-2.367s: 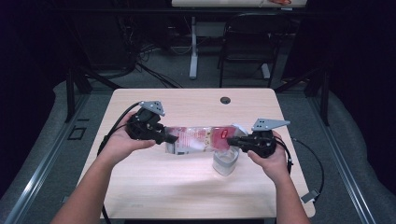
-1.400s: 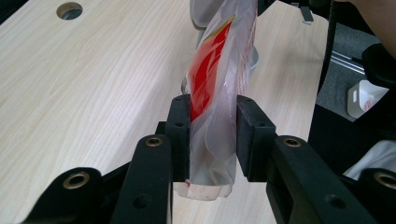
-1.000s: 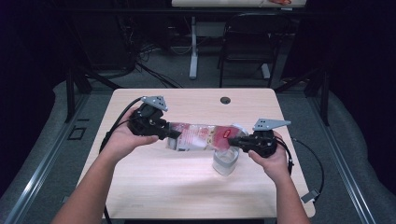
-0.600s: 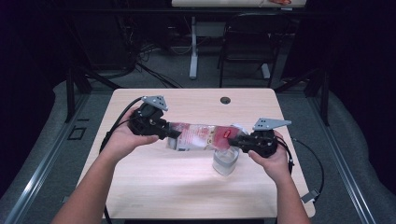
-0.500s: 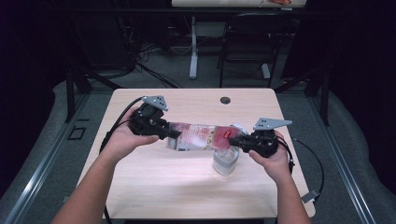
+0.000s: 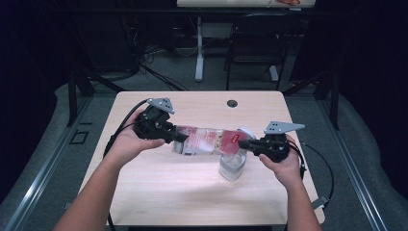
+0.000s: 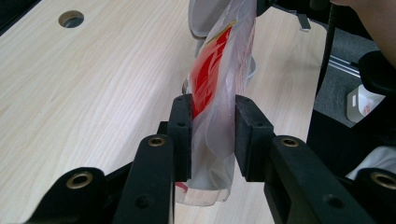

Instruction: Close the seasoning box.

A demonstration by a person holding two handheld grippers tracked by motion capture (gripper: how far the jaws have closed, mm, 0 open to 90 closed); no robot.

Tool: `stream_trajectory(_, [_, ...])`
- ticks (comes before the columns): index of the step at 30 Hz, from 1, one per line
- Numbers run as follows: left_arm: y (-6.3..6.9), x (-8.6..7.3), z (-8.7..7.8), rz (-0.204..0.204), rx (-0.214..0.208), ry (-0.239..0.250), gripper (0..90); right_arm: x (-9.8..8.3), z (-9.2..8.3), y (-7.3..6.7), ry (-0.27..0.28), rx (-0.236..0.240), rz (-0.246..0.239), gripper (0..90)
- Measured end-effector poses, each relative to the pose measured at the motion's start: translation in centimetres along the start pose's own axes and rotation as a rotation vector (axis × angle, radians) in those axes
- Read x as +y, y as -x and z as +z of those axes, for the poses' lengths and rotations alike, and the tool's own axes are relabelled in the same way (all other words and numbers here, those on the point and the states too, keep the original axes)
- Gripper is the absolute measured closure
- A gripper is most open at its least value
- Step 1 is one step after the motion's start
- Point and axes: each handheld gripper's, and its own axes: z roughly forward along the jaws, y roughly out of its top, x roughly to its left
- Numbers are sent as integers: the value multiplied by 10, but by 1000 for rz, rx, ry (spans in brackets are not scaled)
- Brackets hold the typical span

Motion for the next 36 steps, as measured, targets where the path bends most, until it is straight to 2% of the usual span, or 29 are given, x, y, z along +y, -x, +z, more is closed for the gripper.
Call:
stream_trajectory(7, [1,0,-3,0,2,6,709,0,3,-2,-19,-1,-7,896])
stream_trajectory(20, [0,2,-2,-2,-4,14,709,0,1,-1,-15,2,1,896])
stream_trajectory(30, [0,5,-2,2,-6,10,709,1,0,-2,-23,-16,-11,896])
stream_trajectory(36, [-2,5,-1,-5,-13,15,710,-1,0,0,-12,-6,3,895])
